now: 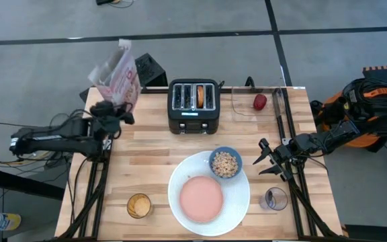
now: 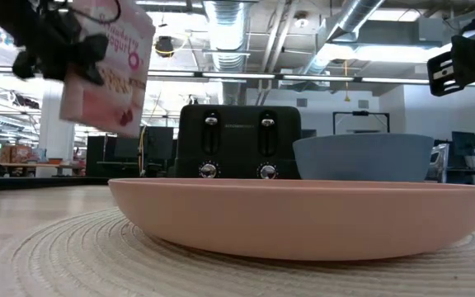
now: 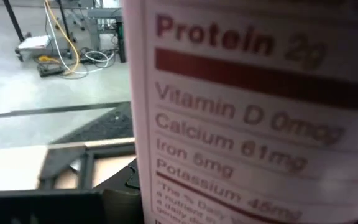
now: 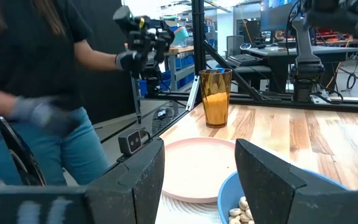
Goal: Arrange a breakfast setting
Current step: Pour the cereals into the blue bowl
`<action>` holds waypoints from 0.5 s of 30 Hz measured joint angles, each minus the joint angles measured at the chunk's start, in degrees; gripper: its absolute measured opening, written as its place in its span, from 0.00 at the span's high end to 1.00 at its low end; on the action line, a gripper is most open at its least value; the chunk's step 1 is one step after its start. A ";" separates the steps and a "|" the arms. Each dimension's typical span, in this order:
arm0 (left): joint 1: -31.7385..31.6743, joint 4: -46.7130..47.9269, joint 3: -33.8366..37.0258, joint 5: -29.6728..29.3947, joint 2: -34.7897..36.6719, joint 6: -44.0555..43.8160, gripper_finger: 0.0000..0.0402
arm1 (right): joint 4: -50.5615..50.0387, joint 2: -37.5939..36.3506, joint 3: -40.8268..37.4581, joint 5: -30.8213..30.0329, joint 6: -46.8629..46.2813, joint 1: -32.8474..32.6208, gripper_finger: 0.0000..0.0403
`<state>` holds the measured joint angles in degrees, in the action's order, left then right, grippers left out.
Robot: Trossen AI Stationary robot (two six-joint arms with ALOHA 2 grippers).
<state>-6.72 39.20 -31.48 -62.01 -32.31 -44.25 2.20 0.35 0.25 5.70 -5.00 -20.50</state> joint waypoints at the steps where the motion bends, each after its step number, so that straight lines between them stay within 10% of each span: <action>1: 0.14 -1.49 1.80 0.08 0.15 -0.71 0.64 | -0.01 0.01 0.00 -0.01 0.00 0.01 0.46; 15: 3.18 -14.93 16.27 -2.91 0.22 -2.51 0.64 | -0.01 0.01 0.02 -0.01 0.00 0.00 0.46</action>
<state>-3.53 24.27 -15.21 -64.92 -32.09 -46.76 2.19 0.35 0.27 5.69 -5.00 -20.51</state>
